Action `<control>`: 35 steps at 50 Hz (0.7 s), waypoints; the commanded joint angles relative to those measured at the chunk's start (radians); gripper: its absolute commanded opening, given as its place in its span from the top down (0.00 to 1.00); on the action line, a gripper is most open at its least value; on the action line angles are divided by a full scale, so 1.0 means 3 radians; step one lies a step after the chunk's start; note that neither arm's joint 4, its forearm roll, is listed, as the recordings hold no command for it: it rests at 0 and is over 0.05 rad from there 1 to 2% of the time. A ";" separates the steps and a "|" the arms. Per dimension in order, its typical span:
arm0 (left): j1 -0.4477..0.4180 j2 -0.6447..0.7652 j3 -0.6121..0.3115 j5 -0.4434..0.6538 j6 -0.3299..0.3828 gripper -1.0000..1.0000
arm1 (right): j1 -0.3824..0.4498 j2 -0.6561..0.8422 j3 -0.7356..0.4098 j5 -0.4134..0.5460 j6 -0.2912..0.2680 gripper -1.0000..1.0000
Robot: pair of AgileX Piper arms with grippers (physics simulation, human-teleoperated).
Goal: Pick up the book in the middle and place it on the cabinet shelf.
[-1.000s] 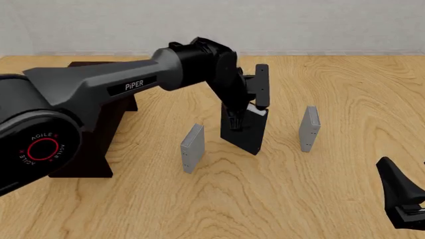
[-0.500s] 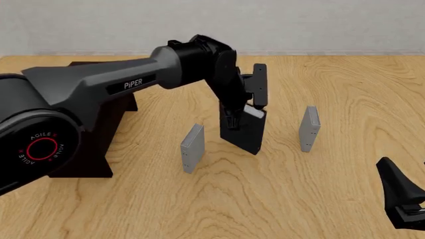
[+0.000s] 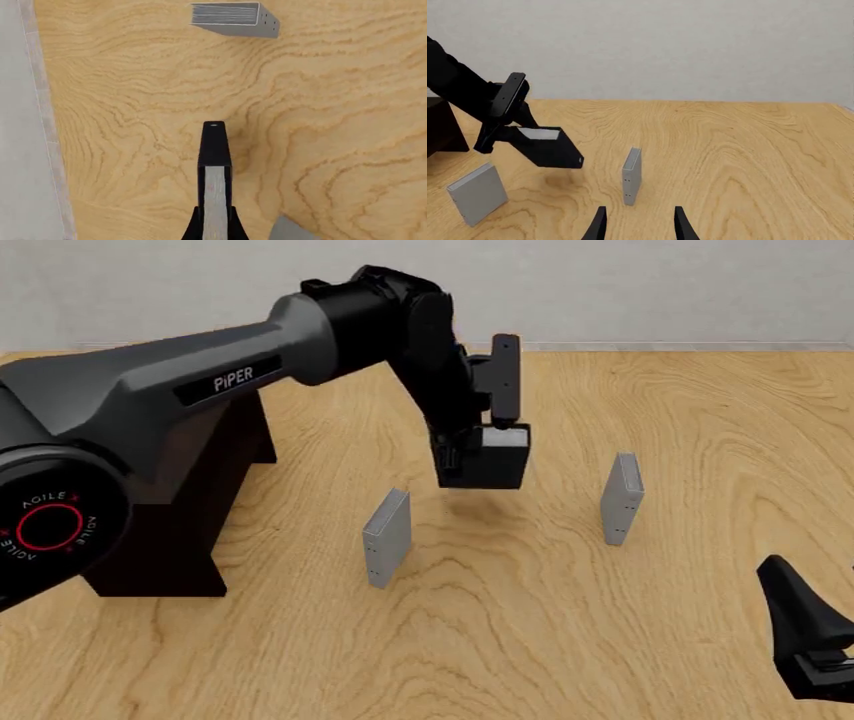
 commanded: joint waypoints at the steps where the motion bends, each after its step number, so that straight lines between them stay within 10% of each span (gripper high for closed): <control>1: 0.0101 -0.0170 -0.0180 0.0097 0.0211 1.00 | -0.0008 0.0003 0.0000 -0.0011 -0.0002 0.00; 20: 0.0316 -0.0497 0.0040 -0.0388 0.0576 1.00 | -0.0003 0.0853 0.0000 -0.0864 -0.0017 0.00; 35: 0.0741 -0.1032 0.1153 -0.1868 0.0859 1.00 | 0.0012 0.0651 0.0000 -0.0671 -0.0018 0.00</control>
